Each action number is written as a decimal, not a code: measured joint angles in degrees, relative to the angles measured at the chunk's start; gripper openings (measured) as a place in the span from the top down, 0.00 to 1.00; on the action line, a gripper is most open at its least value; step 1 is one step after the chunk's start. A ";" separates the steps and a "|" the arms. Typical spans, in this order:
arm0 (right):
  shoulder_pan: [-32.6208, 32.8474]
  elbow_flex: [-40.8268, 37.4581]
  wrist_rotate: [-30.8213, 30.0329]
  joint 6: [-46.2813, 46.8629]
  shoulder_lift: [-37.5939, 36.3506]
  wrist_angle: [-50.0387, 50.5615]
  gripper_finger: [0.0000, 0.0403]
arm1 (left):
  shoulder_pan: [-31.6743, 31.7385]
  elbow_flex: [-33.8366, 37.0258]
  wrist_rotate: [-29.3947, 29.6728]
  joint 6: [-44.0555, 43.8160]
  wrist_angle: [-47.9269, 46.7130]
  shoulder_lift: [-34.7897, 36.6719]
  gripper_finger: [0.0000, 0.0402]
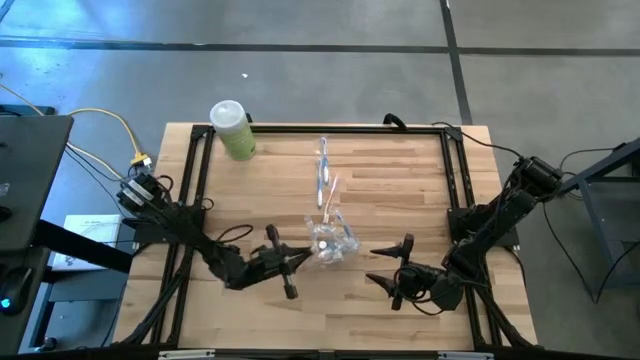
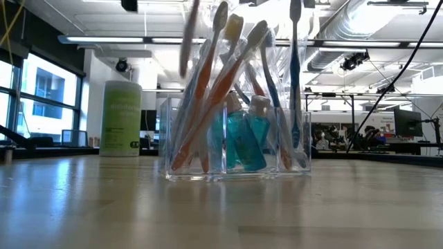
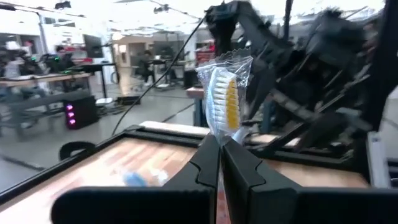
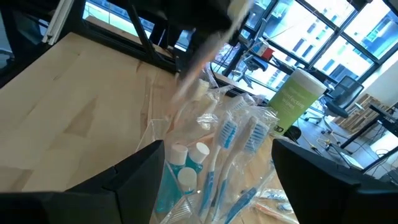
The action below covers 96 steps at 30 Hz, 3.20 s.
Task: Pick & Place toothbrushing station
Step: Put the orange toothbrush into the transparent organizer, then put the blue toothbrush into the transparent organizer
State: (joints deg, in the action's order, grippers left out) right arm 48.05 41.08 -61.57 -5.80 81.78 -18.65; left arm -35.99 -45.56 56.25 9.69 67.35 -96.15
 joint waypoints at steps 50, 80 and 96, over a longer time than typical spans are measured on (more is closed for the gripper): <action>-0.01 0.00 3.42 3.06 0.00 0.08 0.28 | -2.72 3.85 9.81 -17.96 -21.86 -2.19 0.99; 0.01 0.00 6.97 3.19 -0.49 0.04 0.28 | -9.82 3.80 14.66 17.06 4.42 -2.17 0.70; -8.48 0.02 15.85 9.09 -22.30 4.19 0.28 | -10.16 3.80 17.58 17.45 8.94 -2.17 0.70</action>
State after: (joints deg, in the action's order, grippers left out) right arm 39.57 41.10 -45.72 3.28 59.47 -14.47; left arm -46.15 -41.76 73.83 27.15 76.29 -98.32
